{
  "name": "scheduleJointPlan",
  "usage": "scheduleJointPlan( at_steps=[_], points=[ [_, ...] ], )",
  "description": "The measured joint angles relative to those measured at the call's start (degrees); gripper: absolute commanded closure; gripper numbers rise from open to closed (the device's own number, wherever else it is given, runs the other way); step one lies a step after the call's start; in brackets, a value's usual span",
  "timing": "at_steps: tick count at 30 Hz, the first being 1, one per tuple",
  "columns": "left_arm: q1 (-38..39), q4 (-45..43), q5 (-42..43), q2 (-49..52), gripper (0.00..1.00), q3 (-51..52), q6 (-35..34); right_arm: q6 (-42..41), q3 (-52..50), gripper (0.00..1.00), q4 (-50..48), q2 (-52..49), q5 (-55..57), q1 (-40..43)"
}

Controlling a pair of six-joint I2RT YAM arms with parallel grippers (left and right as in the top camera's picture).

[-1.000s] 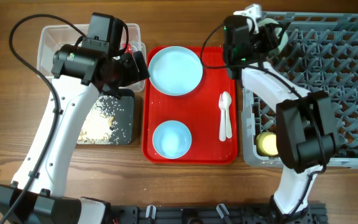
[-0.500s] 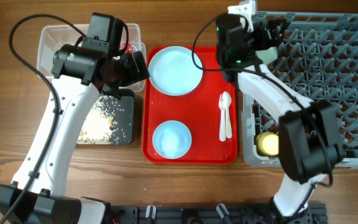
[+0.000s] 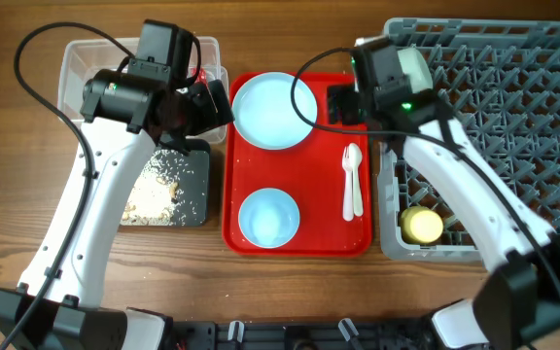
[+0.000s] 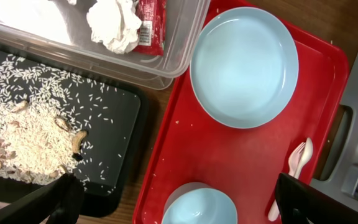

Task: Sort waste into correct bins and load items into the dishwasher rack
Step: 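Move right gripper to the light-blue small bowl and grasp its rim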

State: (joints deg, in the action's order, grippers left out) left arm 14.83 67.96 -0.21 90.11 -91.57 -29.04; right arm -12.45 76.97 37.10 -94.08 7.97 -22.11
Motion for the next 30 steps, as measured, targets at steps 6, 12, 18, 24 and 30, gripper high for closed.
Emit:
scheduleJointPlan(
  at_steps=[6, 12, 18, 24, 30],
  points=[
    [0.0, 0.0, 0.0, 0.0, 0.00, 0.0, 0.0, -9.9, -0.8, 0.00, 7.3, 2.1, -23.1, -2.3],
    [0.0, 0.0, 0.0, 0.0, 0.00, 0.0, 0.0, -17.6, -9.8, 0.14, 6.3, 2.1, -27.0, -8.0],
    [0.0, 0.0, 0.0, 0.0, 0.00, 0.0, 0.0, -26.6, -18.5, 0.27, 1.2, 2.1, -25.7, -12.7],
    [0.0, 0.0, 0.0, 0.0, 0.00, 0.0, 0.0, -31.6, -22.7, 0.41, -1.6, 1.8, -24.7, -14.0],
    [0.0, 0.0, 0.0, 0.0, 0.00, 0.0, 0.0, -33.4, -22.7, 0.71, -4.2, -2.2, -25.6, -14.5]
  ],
)
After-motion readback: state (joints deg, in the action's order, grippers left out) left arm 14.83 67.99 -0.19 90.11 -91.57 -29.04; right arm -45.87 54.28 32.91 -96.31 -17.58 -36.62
